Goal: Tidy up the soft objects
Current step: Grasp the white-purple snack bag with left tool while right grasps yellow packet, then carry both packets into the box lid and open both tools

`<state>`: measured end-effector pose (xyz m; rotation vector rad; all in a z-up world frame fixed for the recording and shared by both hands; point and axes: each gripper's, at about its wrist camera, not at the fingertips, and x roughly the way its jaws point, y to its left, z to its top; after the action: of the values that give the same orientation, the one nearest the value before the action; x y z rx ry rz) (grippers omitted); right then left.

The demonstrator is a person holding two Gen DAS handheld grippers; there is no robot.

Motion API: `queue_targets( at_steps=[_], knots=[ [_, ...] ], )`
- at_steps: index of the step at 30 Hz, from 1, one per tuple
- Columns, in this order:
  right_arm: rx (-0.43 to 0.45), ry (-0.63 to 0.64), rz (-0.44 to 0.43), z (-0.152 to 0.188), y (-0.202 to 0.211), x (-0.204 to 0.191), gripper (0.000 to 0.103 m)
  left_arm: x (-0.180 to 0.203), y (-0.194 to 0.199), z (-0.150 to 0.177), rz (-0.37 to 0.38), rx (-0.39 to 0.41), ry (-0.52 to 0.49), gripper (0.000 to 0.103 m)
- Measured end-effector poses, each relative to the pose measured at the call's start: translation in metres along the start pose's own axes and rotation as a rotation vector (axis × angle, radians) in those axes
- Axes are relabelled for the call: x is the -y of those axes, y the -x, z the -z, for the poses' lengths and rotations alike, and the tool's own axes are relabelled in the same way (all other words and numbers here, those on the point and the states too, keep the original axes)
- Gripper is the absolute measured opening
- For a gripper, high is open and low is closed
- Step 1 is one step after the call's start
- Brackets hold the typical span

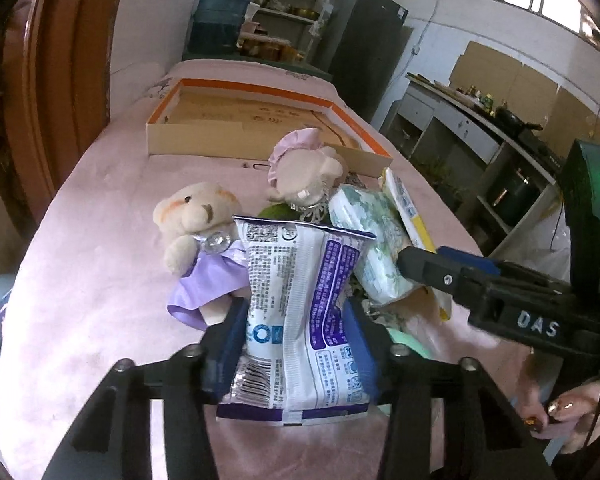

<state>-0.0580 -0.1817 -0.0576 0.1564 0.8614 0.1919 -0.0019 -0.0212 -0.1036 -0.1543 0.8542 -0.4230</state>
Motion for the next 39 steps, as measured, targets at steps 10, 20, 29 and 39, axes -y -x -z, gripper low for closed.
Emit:
queue_targets(
  at_steps=[10,20,29,39],
  knots=[
    [0.022,-0.001,-0.009,0.0,0.009,0.004,0.035,-0.001,0.01,-0.001,0.034,0.034,0.007,0.022],
    [0.075,0.025,-0.001,-0.011,0.03,0.002,0.034,0.0,0.034,-0.022,0.052,0.105,0.001,0.021],
    [0.13,0.118,0.025,-0.039,0.048,-0.007,0.034,0.002,0.052,-0.069,0.03,0.16,-0.046,0.021],
    [0.159,0.205,0.037,-0.098,0.044,-0.009,0.034,-0.01,0.046,-0.144,-0.009,0.188,-0.073,0.021]
  ],
)
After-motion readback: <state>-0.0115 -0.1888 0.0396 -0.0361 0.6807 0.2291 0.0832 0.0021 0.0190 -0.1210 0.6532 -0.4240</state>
